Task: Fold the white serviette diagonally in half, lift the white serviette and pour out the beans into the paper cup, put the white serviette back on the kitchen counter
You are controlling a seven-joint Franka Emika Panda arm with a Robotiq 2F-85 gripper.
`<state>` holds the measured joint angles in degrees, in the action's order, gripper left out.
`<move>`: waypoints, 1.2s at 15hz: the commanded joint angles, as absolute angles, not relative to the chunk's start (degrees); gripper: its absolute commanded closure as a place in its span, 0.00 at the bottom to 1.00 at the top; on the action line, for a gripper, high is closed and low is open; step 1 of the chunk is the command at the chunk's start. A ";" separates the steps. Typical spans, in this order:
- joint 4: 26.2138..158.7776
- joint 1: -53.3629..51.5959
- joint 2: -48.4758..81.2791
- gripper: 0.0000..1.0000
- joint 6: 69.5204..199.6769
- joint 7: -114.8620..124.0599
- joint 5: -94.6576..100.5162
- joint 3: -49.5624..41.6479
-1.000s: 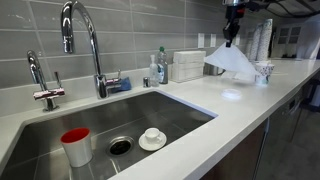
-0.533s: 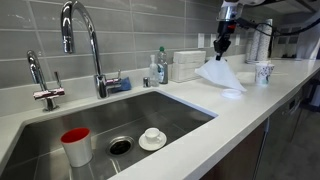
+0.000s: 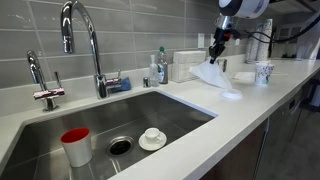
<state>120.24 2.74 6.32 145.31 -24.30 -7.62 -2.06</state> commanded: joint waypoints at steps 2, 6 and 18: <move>120.10 3.92 8.61 0.68 148.20 -25.14 -8.03 -1.42; 120.78 4.54 5.47 0.38 148.16 -25.08 -6.93 -1.78; 123.88 6.10 -10.43 0.00 127.05 -13.93 7.87 -5.82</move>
